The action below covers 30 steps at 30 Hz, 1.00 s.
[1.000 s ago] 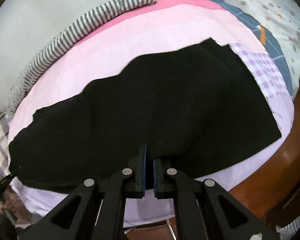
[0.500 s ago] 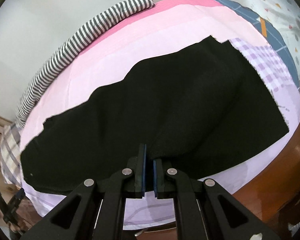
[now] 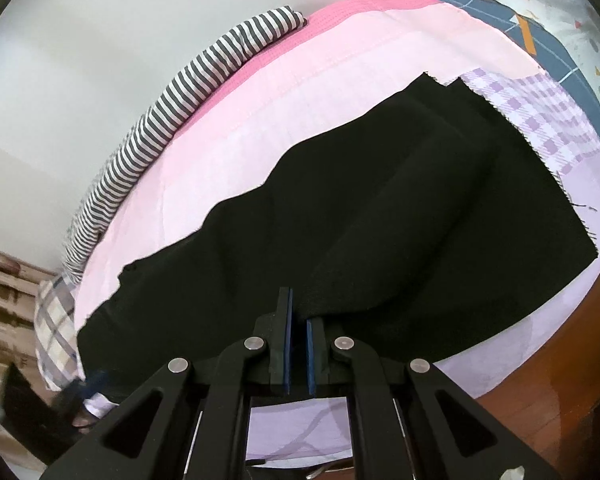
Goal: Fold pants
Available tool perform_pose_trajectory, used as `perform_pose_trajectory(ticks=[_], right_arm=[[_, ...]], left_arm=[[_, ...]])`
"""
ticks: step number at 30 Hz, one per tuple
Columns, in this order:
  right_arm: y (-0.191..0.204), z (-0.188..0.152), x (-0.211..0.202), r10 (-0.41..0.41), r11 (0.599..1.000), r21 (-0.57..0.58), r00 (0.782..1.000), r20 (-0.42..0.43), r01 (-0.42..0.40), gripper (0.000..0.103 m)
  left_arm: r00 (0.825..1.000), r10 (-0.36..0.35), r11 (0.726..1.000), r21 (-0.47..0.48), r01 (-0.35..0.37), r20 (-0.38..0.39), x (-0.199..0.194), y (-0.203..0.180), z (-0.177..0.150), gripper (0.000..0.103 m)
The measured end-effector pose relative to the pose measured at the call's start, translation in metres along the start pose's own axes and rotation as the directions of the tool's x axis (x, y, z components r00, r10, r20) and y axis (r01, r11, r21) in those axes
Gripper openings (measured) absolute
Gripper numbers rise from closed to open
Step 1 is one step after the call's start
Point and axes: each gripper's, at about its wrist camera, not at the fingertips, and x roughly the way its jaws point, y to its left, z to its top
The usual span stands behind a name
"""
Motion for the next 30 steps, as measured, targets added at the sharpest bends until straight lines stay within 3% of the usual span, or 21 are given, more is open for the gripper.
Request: perform_pose_trajectory(ticks=[5, 9, 10, 11, 12, 14, 20, 26, 30], right_arm=[[-0.002, 0.002, -0.006, 0.041, 0.999, 0.028, 0.999, 0.009, -0.041, 0.005], [-0.004, 0.003, -0.009, 0.077, 0.996, 0.05, 0.997, 0.023, -0.078, 0.005], [-0.004, 0.002, -0.01, 0.08, 0.996, 0.048, 0.997, 0.025, -0.081, 0.005], [-0.005, 0.001, -0.009, 0.082, 0.995, 0.048, 0.996, 0.03, -0.084, 0.005], [-0.007, 0.0, -0.009, 0.093, 0.994, 0.052, 0.995, 0.035, -0.095, 0.007], [-0.011, -0.004, -0.006, 0.12, 0.99, 0.067, 0.992, 0.046, -0.123, 0.01], [-0.035, -0.006, -0.001, 0.173, 0.975, 0.117, 0.976, 0.131, -0.188, 0.013], [-0.064, 0.009, -0.003, 0.15, 0.964, 0.187, 0.968, 0.202, -0.188, 0.014], [-0.074, 0.018, 0.002, 0.172, 0.949, 0.228, 0.963, 0.208, -0.219, 0.014]], left_arm=[[0.999, 0.03, 0.989, 0.143, -0.025, -0.036, 0.038, -0.034, 0.011, 0.051], [0.997, 0.037, 0.99, 0.139, -0.027, -0.071, 0.059, -0.038, 0.016, 0.05], [0.996, 0.038, 0.991, 0.135, -0.027, -0.079, 0.063, -0.038, 0.017, 0.045], [0.996, 0.041, 0.991, 0.132, -0.03, -0.081, 0.066, -0.037, 0.017, 0.022], [0.995, 0.039, 0.991, 0.131, -0.026, -0.097, 0.069, -0.036, 0.017, 0.011], [0.993, 0.028, 0.994, 0.108, -0.015, -0.115, 0.076, -0.031, 0.018, 0.007], [0.993, 0.036, 0.995, 0.097, -0.025, -0.114, 0.075, -0.032, 0.017, 0.006], [0.993, 0.041, 0.994, 0.103, -0.029, -0.115, 0.075, -0.034, 0.015, 0.006], [0.993, 0.052, 0.992, 0.124, -0.039, -0.105, 0.075, -0.038, 0.016, 0.006]])
